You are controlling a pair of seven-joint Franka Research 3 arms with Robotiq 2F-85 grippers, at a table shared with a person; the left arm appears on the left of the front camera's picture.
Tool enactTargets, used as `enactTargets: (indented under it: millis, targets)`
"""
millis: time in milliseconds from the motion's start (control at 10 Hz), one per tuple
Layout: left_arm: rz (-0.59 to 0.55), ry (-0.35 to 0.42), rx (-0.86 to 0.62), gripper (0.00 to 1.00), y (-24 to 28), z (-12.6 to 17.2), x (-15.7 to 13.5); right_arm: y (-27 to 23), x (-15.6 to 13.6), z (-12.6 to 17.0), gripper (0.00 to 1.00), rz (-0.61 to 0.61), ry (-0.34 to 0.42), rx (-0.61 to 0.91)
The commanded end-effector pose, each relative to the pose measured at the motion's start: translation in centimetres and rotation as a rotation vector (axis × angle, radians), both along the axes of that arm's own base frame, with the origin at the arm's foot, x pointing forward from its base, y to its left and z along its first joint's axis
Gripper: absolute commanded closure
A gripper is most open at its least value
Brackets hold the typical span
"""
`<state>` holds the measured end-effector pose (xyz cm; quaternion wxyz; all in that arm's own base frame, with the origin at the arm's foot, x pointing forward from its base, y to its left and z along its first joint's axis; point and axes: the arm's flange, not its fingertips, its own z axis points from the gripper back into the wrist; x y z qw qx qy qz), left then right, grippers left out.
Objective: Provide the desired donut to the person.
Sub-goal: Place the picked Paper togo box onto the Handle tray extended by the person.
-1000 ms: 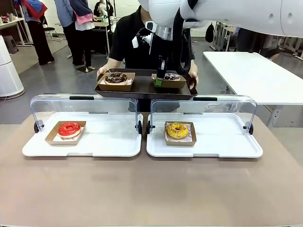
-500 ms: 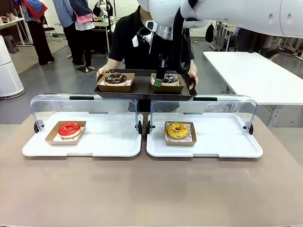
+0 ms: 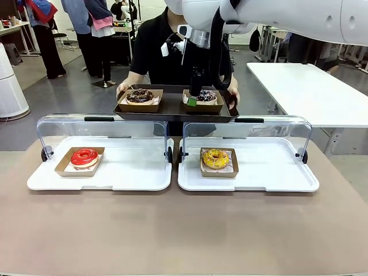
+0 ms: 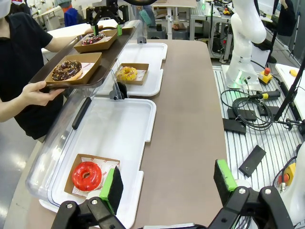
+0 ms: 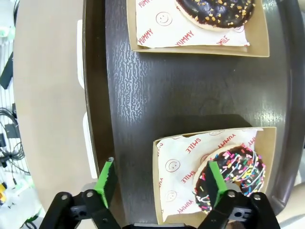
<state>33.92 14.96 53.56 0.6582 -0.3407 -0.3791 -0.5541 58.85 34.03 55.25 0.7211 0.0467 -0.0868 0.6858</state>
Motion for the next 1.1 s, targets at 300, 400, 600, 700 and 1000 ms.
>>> enactTargets:
  millis: [300,400,600,700,1000]
  targets:
    - [0.004,0.005,-0.007,0.0,0.0,0.2,-0.1,-0.2,0.1,0.6,0.0,0.026,0.054,0.022]
    - [0.004,0.005,-0.007,0.0,0.0,0.2,-0.1,-1.1,-1.9,1.0,0.0,0.055,0.082,-0.047]
    - [0.004,0.005,-0.007,0.0,0.0,0.2,-0.1,-6.2,-8.2,2.8,0.0,0.077,0.079,-0.18]
    - [0.004,0.005,-0.007,0.0,0.0,0.2,-0.1,-9.9,-10.9,3.5,0.0,0.069,0.059,-0.213]
    - [0.004,0.005,-0.007,0.0,0.0,0.2,-0.1,-22.0,-14.3,3.5,0.0,-0.009,0.038,-0.191]
